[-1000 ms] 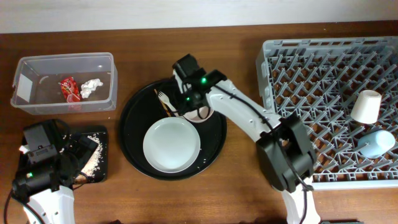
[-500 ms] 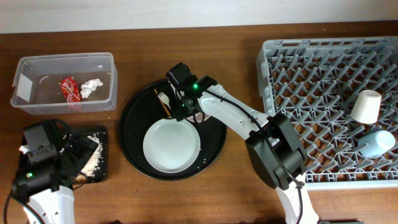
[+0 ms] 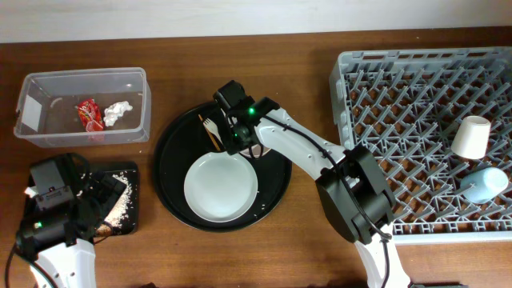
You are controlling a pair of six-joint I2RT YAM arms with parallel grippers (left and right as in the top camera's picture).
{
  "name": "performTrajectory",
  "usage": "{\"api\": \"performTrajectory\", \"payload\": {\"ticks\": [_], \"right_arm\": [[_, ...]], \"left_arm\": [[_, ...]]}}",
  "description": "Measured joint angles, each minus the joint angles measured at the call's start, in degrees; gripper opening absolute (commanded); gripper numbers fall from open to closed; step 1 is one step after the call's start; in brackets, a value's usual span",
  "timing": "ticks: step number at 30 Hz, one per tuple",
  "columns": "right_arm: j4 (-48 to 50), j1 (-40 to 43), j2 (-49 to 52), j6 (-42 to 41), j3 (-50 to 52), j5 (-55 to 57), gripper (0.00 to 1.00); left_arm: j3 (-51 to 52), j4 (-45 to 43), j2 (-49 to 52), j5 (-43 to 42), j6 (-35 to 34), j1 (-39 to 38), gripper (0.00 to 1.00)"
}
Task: Sort waste into correct bins and load items into the dishwasher rack
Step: 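Reach the right gripper back to the pink bowl and grasp its rim, then lift the pink bowl and carry it right into the rack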
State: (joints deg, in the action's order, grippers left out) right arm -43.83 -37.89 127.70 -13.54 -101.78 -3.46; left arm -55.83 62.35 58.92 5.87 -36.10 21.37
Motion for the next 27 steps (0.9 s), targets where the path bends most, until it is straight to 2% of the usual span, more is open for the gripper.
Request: {"api": "performTrajectory", "payload": {"ticks": [6, 15, 20, 25, 27], "right_arm": [[0.0, -2.0, 0.0, -0.4, 0.0, 4.8, 0.39], [0.4, -2.4, 1.9, -2.8, 0.0, 8.0, 0.36], [1.0, -2.4, 2.1, -3.0, 0.0, 8.2, 0.25], [0.9, -2.4, 2.1, -3.1, 0.0, 8.1, 0.08], [0.3, -2.4, 2.1, -3.1, -0.2, 8.3, 0.08]], "left_arm": [[0.0, 0.0, 0.0, 0.0, 0.0, 0.0, 0.99], [0.0, 0.0, 0.0, 0.0, 0.0, 0.0, 0.99], [0.0, 0.0, 0.0, 0.0, 0.0, 0.0, 0.99], [0.0, 0.0, 0.0, 0.0, 0.0, 0.0, 0.99], [0.0, 0.0, 0.0, 0.0, 0.0, 0.0, 0.99]]}}
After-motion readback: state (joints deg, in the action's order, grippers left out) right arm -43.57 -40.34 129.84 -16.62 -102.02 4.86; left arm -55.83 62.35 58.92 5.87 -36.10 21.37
